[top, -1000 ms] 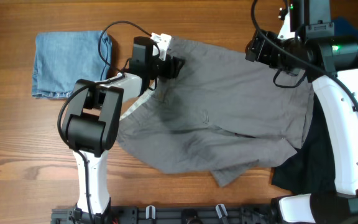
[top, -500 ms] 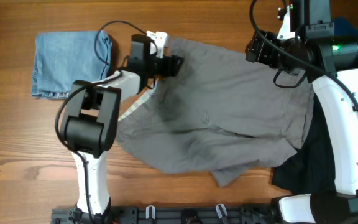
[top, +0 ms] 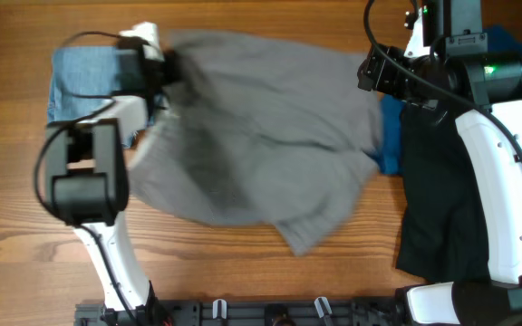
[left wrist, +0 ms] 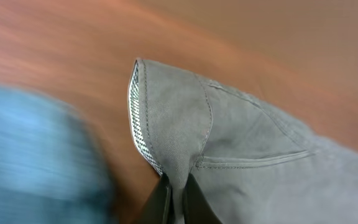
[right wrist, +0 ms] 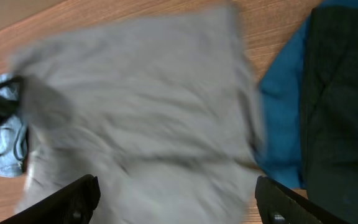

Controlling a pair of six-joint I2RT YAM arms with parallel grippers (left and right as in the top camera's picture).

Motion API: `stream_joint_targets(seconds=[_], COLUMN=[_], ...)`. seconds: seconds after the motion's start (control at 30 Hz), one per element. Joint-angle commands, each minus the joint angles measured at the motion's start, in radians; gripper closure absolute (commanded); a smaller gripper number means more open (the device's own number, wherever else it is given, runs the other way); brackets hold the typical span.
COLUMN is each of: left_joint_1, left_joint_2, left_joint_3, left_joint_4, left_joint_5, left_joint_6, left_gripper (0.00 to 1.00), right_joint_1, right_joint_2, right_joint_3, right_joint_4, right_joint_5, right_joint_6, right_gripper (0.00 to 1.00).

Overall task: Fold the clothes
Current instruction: 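Lift the grey shorts and drag them left onto the table center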

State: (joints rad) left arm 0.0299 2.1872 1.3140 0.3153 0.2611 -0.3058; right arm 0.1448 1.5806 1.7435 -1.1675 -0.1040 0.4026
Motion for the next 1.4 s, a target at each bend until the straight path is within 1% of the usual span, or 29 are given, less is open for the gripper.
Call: stream_joint_targets(seconds=[0.0, 0.03, 0.07, 0.1, 0.13, 0.17, 0.2, 0.27, 0.3, 0.33, 0.4, 0.43, 0.47, 0.57, 0.6, 0.67, 0.7, 0.73, 0.83, 0.87, 0.9, 0.97, 1.0, 1.03, 1.07, 1.2, 1.27, 1.33, 1.37], left_joint_1=[0.025, 0.018, 0.012, 0.008, 0.007, 0.008, 0.012, 0.018, 0.019, 0.019, 0.016, 0.016, 0.016, 0.019, 0.019, 0.019, 0.021, 0.021, 0.039, 0.049, 0.069, 0.098, 0.114, 0.124, 0.131, 0.132, 0.132, 0.131, 0.13], left_joint_2=[-0.046, -0.046, -0.046, -0.048, -0.054, -0.068, -0.117, -0.197, -0.251, -0.301, -0.394, -0.438, -0.461, -0.502, -0.502, -0.502, -0.502, -0.502, -0.502, -0.502, -0.502, -0.502, -0.502, -0.5, -0.498, -0.469, -0.431, -0.38, -0.357], left_joint_3=[0.023, 0.023, 0.023, 0.023, 0.023, 0.023, 0.023, 0.023, 0.023, 0.023, 0.023, 0.023, 0.023, 0.023, 0.023, 0.021, 0.021, 0.021, 0.02, 0.02, 0.02, 0.017, 0.013, 0.012, 0.012, 0.012, 0.012, 0.012, 0.012], left_joint_4=[0.014, 0.013, 0.014, 0.016, 0.015, 0.015, 0.013, -0.016, -0.066, -0.135, -0.342, -0.481, -0.576, -0.916, -0.977, -1.121, -1.163, -1.216, -1.287, -1.295, -1.304, -1.305, -1.301, -1.3, -1.3, -1.289, -1.289, -1.291, -1.298], left_joint_5=[0.002, 0.037, 0.065, 0.092, 0.116, 0.143, 0.175, 0.197, 0.199, 0.199, 0.199, 0.199, 0.198, 0.142, 0.103, -0.067, -0.106, -0.144, -0.2, -0.204, -0.204, -0.204, -0.204, -0.203, -0.203, -0.203, -0.203, -0.202, -0.197], left_joint_6=[-0.072, -0.072, -0.072, -0.072, -0.072, -0.072, -0.069, -0.069, -0.066, -0.058, 0.001, 0.033, 0.063, 0.15, 0.15, 0.149, 0.149, 0.149, 0.144, 0.142, 0.142, 0.142, 0.142, 0.142, 0.142, 0.142, 0.142, 0.142, 0.142], left_gripper=[0.73, 0.55, 0.47, 0.42, 0.36, 0.36, 0.35, 0.35, 0.35, 0.34, 0.3, 0.23, 0.2, 0.2, 0.18, 0.17, 0.17, 0.15, 0.11, 0.1, 0.09, 0.09, 0.08, 0.08, 0.08, 0.07, 0.07, 0.06, 0.05], right_joint_1=[-0.001, -0.001, -0.001, -0.001, -0.001, 0.0, 0.001, 0.001, 0.001, 0.001, 0.0, -0.002, -0.002, -0.002, -0.003, -0.003, -0.003, -0.003, -0.002, -0.002, -0.002, -0.002, -0.002, -0.002, -0.003, -0.054, -0.095, -0.126, -0.137], right_joint_2=[-0.012, -0.008, -0.003, 0.005, 0.023, 0.046, 0.096, 0.163, 0.21, 0.253, 0.321, 0.361, 0.381, 0.439, 0.448, 0.473, 0.487, 0.497, 0.53, 0.531, 0.531, 0.531, 0.531, 0.531, 0.524, 0.444, 0.415, 0.411, 0.417], right_joint_3=[0.01, 0.01, 0.01, 0.006, -0.007, -0.025, -0.069, -0.117, -0.146, -0.171, -0.206, -0.213, -0.214, -0.214, -0.214, -0.214, -0.214, -0.214, -0.227, -0.245, -0.281, -0.319, -0.33, -0.33, -0.319, -0.155, -0.073, -0.056, -0.057], right_joint_4=[-0.002, -0.001, -0.002, -0.004, -0.013, -0.028, -0.061, -0.071, -0.074, -0.075, -0.074, -0.07, -0.066, -0.061, -0.063, -0.061, -0.06, -0.06, -0.023, 0.01, 0.068, 0.13, 0.155, 0.168, 0.163, 0.121, 0.168, 0.274, 0.325], right_joint_5=[0.0, 0.0, 0.0, -0.001, 0.0, -0.001, 0.0, 0.0, -0.002, -0.002, 0.0, 0.0, 0.0, 0.001, 0.01, 0.094, 0.133, 0.134, 0.134, 0.129, 0.083, 0.013, 0.005, 0.006, 0.006, 0.064, 0.063, 0.063, 0.074], right_joint_6=[-0.011, -0.012, -0.018, -0.037, -0.043, -0.044, -0.045, -0.062, -0.059, -0.06, -0.063, -0.063, -0.067, -0.088, -0.086, -0.043, -0.034, -0.036, -0.037, -0.048, -0.1, -0.169, -0.187, -0.195, -0.202, -0.192, -0.193, -0.193, -0.202], right_gripper=[0.15, 0.15, 0.15, 0.19, 0.27, 0.34, 0.39, 0.42, 0.43, 0.43, 0.33, 0.32, 0.32, 0.32, 0.31, 0.27, 0.17, 0.12, 0.13, 0.15, 0.17, 0.26, 0.44, 0.74, 0.96, 0.96, 0.96, 0.95, 0.87])
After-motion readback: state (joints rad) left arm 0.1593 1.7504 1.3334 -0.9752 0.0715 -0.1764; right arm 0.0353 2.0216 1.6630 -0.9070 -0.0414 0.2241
